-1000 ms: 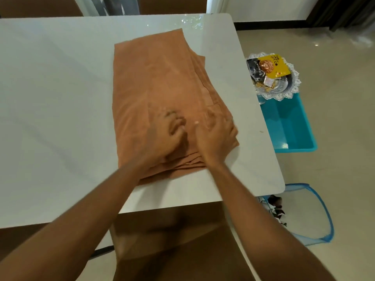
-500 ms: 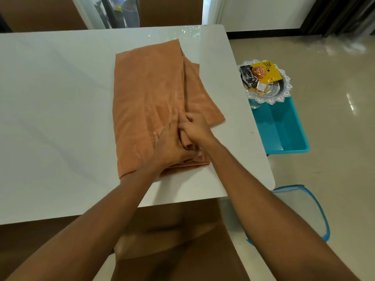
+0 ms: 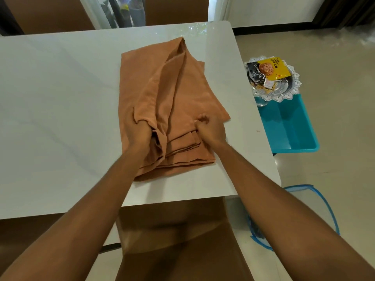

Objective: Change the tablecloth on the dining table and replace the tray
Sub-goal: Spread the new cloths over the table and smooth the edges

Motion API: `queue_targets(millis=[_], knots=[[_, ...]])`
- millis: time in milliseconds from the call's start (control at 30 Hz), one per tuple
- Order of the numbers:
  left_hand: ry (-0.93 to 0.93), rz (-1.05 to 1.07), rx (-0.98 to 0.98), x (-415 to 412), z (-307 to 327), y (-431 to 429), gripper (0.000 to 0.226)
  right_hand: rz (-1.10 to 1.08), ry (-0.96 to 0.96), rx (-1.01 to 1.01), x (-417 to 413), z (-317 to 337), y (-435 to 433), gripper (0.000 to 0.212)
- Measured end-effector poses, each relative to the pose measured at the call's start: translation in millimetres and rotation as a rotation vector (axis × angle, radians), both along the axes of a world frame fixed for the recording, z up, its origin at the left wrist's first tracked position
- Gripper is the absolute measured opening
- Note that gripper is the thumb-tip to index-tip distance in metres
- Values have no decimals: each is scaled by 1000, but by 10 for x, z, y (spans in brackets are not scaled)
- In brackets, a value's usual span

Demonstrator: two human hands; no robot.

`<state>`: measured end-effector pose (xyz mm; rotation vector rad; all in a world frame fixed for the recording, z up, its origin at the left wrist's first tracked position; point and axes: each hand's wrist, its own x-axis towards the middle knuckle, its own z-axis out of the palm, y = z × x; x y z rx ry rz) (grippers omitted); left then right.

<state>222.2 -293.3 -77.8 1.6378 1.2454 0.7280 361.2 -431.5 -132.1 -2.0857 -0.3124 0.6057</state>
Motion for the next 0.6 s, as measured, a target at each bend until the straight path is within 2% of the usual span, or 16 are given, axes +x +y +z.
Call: queue_targets(millis=[100, 167, 233, 433, 533, 600], knots=[[-137, 66, -77, -111, 76, 238, 12, 115, -402, -74, -170, -41, 176, 37], [-222, 94, -146, -216, 131, 362, 10, 253, -553, -154, -292, -50, 333, 44], [-290, 132, -197, -311, 181, 480, 7, 355, -536, -268, -394, -56, 441, 49], [-327, 338, -271, -733, 286, 1037, 17, 376, -530, -383, -489, -105, 444, 55], [-150, 267, -173, -1065, 197, 1194, 10, 303, -504, -375, -585, -15, 505, 54], [-36, 187, -75, -1236, 136, 1218, 14, 237, -504, -313, -618, 14, 508, 58]])
